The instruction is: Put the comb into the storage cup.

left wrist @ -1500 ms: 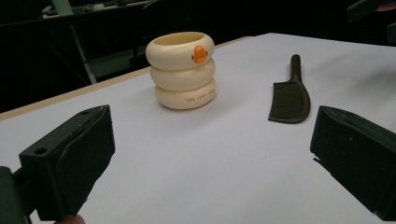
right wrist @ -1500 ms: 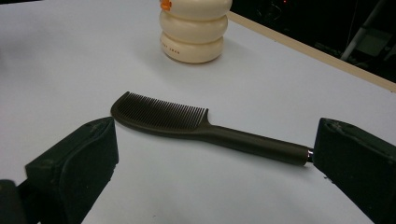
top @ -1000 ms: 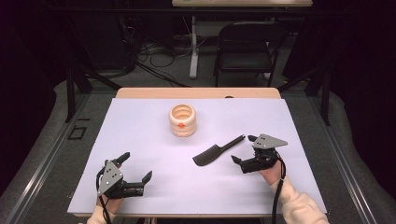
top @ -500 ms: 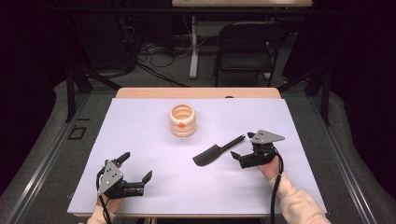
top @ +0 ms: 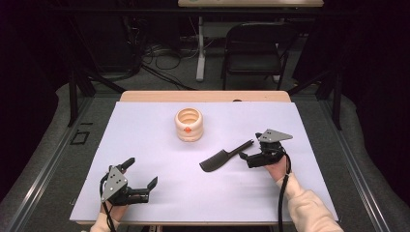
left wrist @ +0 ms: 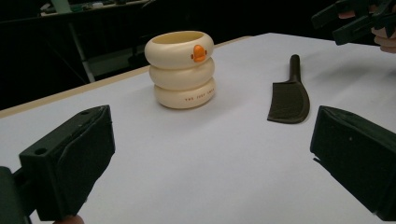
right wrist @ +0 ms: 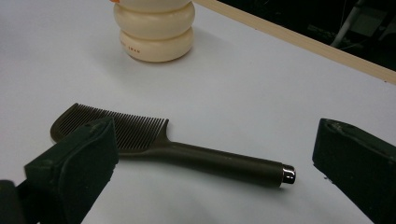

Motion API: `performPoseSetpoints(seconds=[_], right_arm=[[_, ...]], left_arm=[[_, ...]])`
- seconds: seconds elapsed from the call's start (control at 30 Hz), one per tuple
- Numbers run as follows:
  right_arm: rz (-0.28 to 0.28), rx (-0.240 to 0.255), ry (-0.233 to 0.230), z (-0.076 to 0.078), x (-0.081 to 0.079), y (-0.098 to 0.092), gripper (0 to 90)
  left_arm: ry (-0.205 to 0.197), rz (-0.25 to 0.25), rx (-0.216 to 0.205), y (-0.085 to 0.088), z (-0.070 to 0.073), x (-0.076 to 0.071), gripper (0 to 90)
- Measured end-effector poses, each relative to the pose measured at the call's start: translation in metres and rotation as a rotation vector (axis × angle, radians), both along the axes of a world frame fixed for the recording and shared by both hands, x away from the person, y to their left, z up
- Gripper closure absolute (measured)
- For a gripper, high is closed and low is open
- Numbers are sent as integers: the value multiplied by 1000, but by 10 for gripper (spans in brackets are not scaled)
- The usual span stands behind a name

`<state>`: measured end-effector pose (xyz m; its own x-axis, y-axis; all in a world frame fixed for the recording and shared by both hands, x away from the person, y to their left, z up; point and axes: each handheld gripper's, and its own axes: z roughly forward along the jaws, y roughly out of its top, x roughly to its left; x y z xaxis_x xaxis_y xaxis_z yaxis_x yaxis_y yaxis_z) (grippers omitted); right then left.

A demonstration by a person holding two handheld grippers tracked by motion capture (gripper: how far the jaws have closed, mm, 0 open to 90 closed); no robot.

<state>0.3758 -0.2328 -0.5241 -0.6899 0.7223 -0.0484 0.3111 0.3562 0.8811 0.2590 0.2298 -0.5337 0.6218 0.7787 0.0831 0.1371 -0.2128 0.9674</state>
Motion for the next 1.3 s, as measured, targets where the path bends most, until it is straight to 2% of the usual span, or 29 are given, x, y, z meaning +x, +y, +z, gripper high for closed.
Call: performPoseSetpoints(seconds=[0.27,0.5,0.8,0.9,1.03,1.13,1.17,1.2,1.3], right_arm=[[-5,-12,8,-3,8,2,0],[-22,13,13,-1,16,2,0],[-42,3,23,-1,27,3,15],[-54,4,20,0,31,1,73],[-93,-11,22,0,36,-1,195],[-124,-29,29,-1,40,-2,367],[-126,-44,30,-3,42,-3,490],[-126,-44,30,-3,42,-3,490],[-124,-76,43,-6,44,-2,669]], left_arm=[[0,0,-1,0,0,0,0],[1,-2,2,0,0,0,0],[3,-4,2,0,0,0,0],[3,-4,1,0,0,0,0],[3,-3,1,0,0,0,0],[4,-3,2,0,0,1,0],[4,-4,3,0,0,1,0],[3,-4,4,0,0,1,0],[4,-4,6,0,0,1,0]])
